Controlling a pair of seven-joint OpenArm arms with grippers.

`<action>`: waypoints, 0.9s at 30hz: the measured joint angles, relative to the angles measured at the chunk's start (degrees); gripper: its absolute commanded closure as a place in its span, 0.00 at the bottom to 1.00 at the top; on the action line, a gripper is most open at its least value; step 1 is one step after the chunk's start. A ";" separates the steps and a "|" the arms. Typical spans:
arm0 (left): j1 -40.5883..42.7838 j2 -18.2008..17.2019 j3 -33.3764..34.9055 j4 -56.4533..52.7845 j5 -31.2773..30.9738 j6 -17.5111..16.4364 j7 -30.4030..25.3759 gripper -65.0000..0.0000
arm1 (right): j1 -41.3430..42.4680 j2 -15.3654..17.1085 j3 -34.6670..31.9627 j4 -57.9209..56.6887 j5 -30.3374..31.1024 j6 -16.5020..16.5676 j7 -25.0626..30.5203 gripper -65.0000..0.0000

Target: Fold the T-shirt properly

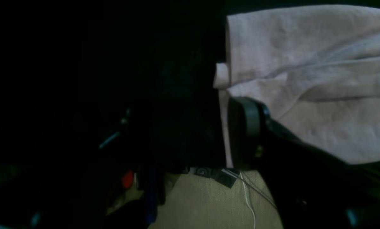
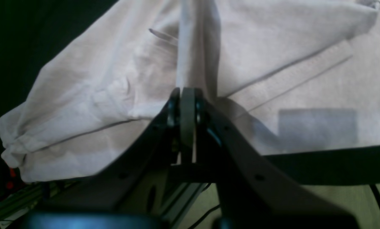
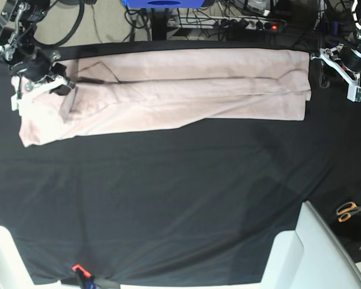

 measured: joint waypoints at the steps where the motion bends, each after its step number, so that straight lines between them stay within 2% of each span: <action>1: 0.00 -0.02 0.00 0.00 0.02 0.00 0.00 0.43 | 0.20 -0.04 0.00 -0.50 0.00 0.02 -0.11 0.98; 8: -0.04 -0.04 0.00 0.00 0.00 0.00 0.00 0.43 | 3.48 -0.15 -0.42 -7.37 -0.04 0.00 -0.07 0.98; 13: -0.04 -0.02 0.00 0.00 0.00 0.00 -0.02 0.43 | 5.29 -0.11 -4.33 -11.67 0.20 -0.20 0.26 0.98; 17: -0.02 -0.02 -0.02 0.00 0.00 0.00 -0.02 0.44 | 5.79 -0.07 -4.46 -13.79 0.39 -0.20 0.46 0.98; 20: -0.02 -0.02 -0.02 0.00 0.00 0.00 -0.04 0.44 | 4.07 -0.02 -4.24 -8.87 -0.66 -0.70 -0.59 0.98; 24: -0.02 -0.02 -0.11 0.00 -0.72 0.00 0.00 0.42 | -1.55 -0.04 -4.42 6.47 -0.28 -0.20 -0.22 0.98; 25: -0.02 0.00 -0.13 -0.04 -2.97 0.00 0.20 0.42 | -2.82 0.00 -4.50 9.86 0.52 -0.09 -0.28 0.98; 27: -0.09 -0.07 -2.49 -1.75 -11.63 -0.81 0.15 0.37 | -4.28 -0.04 -4.50 14.19 0.61 0.04 -0.15 0.98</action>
